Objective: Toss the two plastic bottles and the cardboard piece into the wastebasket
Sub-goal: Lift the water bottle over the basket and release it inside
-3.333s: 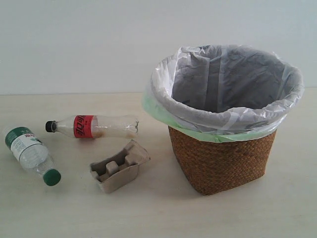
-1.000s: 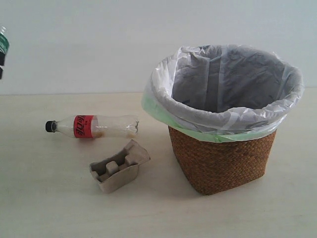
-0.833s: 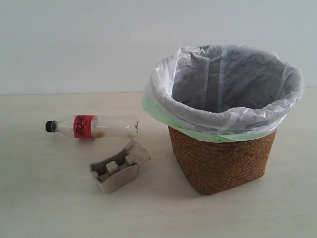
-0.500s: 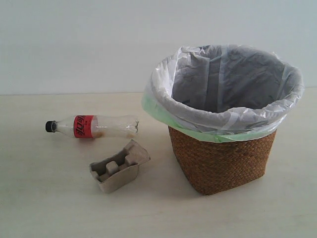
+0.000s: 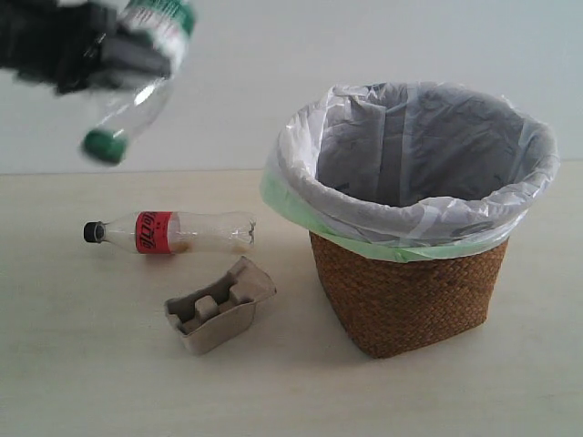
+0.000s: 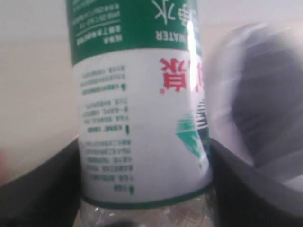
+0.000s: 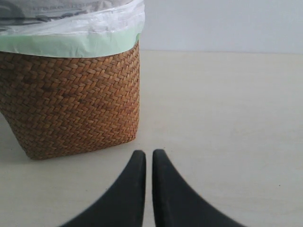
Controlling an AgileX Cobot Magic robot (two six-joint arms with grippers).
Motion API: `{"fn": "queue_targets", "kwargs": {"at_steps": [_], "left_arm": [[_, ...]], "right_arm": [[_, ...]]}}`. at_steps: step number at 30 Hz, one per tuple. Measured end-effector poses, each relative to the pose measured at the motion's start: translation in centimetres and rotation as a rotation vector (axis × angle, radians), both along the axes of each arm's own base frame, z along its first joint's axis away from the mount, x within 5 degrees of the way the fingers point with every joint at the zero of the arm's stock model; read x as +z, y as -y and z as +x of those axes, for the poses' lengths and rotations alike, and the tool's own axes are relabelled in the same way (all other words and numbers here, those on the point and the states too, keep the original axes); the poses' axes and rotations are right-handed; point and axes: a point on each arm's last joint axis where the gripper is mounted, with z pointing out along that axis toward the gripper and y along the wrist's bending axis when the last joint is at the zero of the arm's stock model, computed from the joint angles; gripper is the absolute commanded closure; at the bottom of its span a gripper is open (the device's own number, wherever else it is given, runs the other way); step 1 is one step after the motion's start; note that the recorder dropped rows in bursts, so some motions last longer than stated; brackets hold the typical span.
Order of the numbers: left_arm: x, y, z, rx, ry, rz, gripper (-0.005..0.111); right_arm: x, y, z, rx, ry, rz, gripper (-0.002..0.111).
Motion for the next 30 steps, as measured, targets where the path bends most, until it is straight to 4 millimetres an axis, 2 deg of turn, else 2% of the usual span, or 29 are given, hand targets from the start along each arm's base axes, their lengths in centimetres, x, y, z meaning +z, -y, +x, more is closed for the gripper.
{"fn": "queue_targets", "kwargs": {"at_steps": [1,2,4,5,7,10,13,15,21,24,28,30], "left_arm": [[2.0,2.7,0.1,-0.091,0.092,-0.143,0.062],[3.5,4.3,0.1,-0.136,0.151,-0.218,0.043],[6.8,7.8,-0.4,-0.193,0.285,-0.288,0.007],[8.0,8.9,-0.7,-0.198,0.333,-0.288,-0.003],[9.1,11.4,-1.3,-0.19,0.39,-0.223,0.0],[7.5,13.7,-1.1,-0.171,0.4,-0.055,0.002],[5.6,14.4,0.0,-0.128,0.367,0.033,0.002],[5.0,14.4,0.5,-0.095,0.351,0.043,0.002],[5.2,14.1,0.7,-0.06,0.375,0.062,0.006],[5.0,14.0,0.6,-0.072,0.387,0.121,0.021],[4.4,13.4,0.8,-0.045,0.358,0.213,0.047],[4.4,12.9,0.5,-0.042,0.333,0.269,0.053]], "right_arm": [[0.0,0.0,0.0,0.0,0.0,0.0,0.106],[0.0,0.0,0.0,0.0,0.0,0.0,0.106],[0.0,0.0,0.0,0.0,0.0,0.0,0.106],[0.0,0.0,0.0,0.0,0.0,0.0,0.106],[0.0,0.0,0.0,0.0,0.0,0.0,0.106],[0.0,0.0,0.0,0.0,0.0,0.0,0.106],[0.0,0.0,0.0,0.0,0.0,0.0,0.106],[0.0,0.0,0.0,0.0,0.0,0.002,0.106],[0.0,0.0,0.0,0.0,0.0,0.002,0.106],[0.0,0.0,0.0,0.0,0.0,0.002,0.106],[0.0,0.0,0.0,0.0,0.0,0.002,0.106],[0.0,0.0,0.0,0.0,0.0,0.002,0.106]]}}
